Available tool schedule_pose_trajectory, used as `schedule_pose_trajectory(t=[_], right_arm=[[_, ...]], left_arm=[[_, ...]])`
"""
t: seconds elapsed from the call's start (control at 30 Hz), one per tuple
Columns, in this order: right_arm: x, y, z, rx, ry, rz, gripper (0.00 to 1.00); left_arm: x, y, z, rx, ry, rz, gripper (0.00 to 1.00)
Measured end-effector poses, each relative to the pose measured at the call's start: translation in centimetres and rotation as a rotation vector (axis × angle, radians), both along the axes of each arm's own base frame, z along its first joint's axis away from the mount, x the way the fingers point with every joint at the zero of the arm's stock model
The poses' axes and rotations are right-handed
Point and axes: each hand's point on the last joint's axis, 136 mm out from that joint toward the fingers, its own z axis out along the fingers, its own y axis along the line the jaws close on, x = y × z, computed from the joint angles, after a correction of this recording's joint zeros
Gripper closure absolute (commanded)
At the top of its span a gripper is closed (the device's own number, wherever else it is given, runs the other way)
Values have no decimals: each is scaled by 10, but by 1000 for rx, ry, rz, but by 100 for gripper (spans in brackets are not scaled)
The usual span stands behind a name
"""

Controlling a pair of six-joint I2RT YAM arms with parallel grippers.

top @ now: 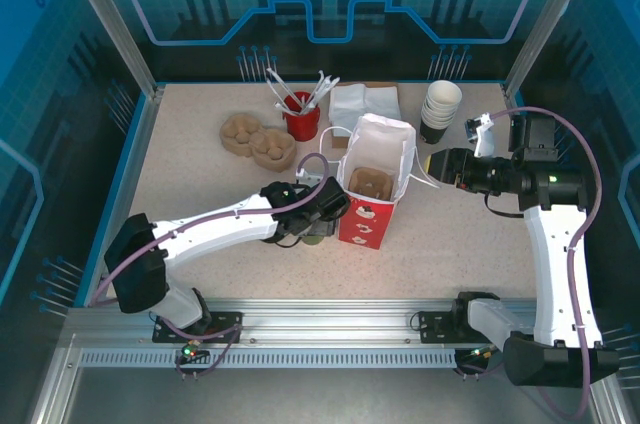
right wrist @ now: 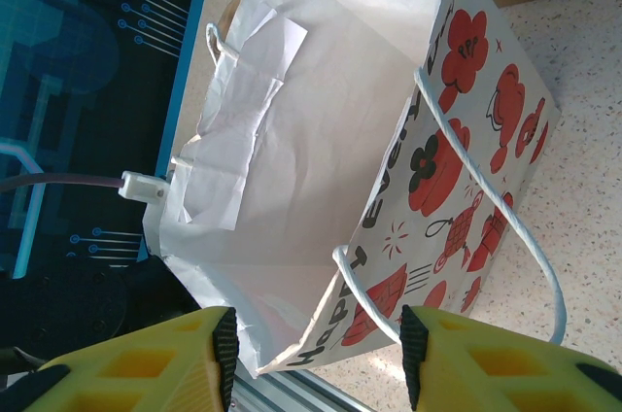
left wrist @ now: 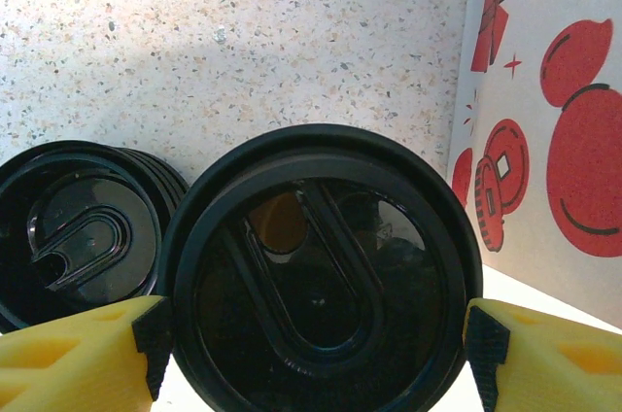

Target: Pack the takeout coffee

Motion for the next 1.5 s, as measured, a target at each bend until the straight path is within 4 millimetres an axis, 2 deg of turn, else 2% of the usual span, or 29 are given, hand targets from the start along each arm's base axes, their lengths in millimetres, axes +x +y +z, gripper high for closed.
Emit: schedule_pose_trajectory(t=[0.7, 1.13, 1.5], right_arm=[[0, 0, -1, -4, 0, 4, 51], [0, 0, -4, -3, 7, 5, 51], [0, 0, -4, -5, 5, 6, 50]], left_arm=[[7, -2, -7, 1, 8, 14, 20], [11, -8, -9, -12, -2, 14, 28], [13, -10, -8, -22, -11, 11, 29]])
